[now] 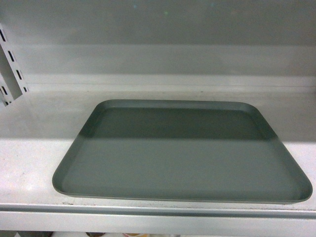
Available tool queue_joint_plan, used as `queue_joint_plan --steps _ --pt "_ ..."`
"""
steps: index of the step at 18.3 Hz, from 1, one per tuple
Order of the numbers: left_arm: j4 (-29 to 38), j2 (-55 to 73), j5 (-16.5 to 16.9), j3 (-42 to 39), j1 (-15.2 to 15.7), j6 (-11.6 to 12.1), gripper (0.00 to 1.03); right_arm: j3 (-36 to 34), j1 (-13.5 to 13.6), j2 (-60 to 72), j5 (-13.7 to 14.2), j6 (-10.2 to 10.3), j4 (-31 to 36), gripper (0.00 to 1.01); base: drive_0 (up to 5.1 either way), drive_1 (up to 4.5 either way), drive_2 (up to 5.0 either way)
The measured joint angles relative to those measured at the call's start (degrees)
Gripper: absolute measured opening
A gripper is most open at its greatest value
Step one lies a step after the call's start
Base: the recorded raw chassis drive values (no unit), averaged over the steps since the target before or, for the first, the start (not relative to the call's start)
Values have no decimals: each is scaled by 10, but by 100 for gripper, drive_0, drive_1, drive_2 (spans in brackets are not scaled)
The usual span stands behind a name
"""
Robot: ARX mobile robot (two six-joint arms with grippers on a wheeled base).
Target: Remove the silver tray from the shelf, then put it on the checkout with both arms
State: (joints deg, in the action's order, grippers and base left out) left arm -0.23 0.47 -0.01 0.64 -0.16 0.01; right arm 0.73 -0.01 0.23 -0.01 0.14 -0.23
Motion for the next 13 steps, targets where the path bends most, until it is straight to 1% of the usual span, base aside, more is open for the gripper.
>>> queue_joint_plan --steps 6,7,8,9,10,11,13 --pt "-1 0 0 0 0 0 98 0 0 0 0 0 0 98 0 0 0" --pt "-106 52 -82 39 -36 -15 98 7 -1 6 -3 5 -30 98 0 0 0" --pt "-115 124 -137 66 -57 -14 98 20 0 72 -12 14 -43 98 0 0 0" --pt "-82 149 -145 68 -61 -11 98 21 12 124 -6 18 -1 98 0 0 0" --pt "-38 183 -134 78 -58 -10 98 28 34 169 -8 20 53 98 0 0 0" --pt "6 223 -112 84 -46 -10 98 38 47 223 -9 19 107 98 0 0 0" --pt "83 300 -76 88 -33 -10 98 52 49 323 -19 21 196 98 0 0 0"
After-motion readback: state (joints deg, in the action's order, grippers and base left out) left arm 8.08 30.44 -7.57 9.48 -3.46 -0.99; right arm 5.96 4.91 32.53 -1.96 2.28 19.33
